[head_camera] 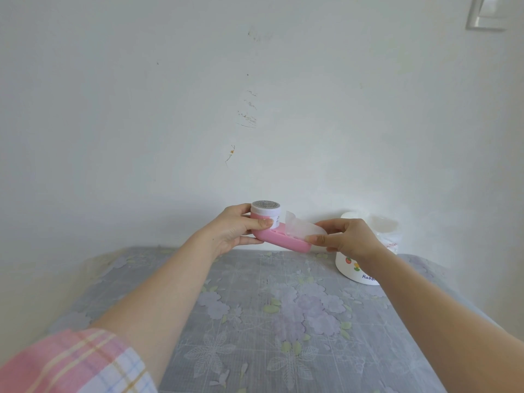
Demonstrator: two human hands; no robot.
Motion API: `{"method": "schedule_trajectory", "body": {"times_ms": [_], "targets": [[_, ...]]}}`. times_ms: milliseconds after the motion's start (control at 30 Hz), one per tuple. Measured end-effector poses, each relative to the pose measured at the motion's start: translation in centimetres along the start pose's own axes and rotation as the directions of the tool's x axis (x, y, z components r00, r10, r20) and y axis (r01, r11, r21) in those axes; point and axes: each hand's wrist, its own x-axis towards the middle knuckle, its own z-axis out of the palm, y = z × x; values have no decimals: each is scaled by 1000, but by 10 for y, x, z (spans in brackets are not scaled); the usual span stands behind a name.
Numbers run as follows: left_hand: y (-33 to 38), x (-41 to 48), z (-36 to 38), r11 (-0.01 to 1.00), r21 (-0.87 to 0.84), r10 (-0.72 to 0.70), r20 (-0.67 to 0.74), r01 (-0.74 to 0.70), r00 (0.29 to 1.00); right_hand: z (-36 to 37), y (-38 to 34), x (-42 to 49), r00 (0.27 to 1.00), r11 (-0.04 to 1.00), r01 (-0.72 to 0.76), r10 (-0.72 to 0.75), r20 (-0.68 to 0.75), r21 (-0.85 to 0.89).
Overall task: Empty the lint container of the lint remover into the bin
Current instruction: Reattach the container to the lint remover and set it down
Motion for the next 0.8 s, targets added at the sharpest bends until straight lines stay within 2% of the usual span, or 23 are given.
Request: {"method": "schedule_trajectory", "body": {"times_ms": [433,600,800], "targets": [[0,-1,0,1000,-1,2,-11,-2,1000,2,-3,-1,1000,998,27,-28,-11,-52],[2,-2,0,1000,-30,-1,7,1,1000,4,-2,2,1000,1000,17,-17,5,15],[0,-4,4,1000,-26,-5,23,6,1000,7,-6,4,1000,1000,3,-3,8,-20]]}}
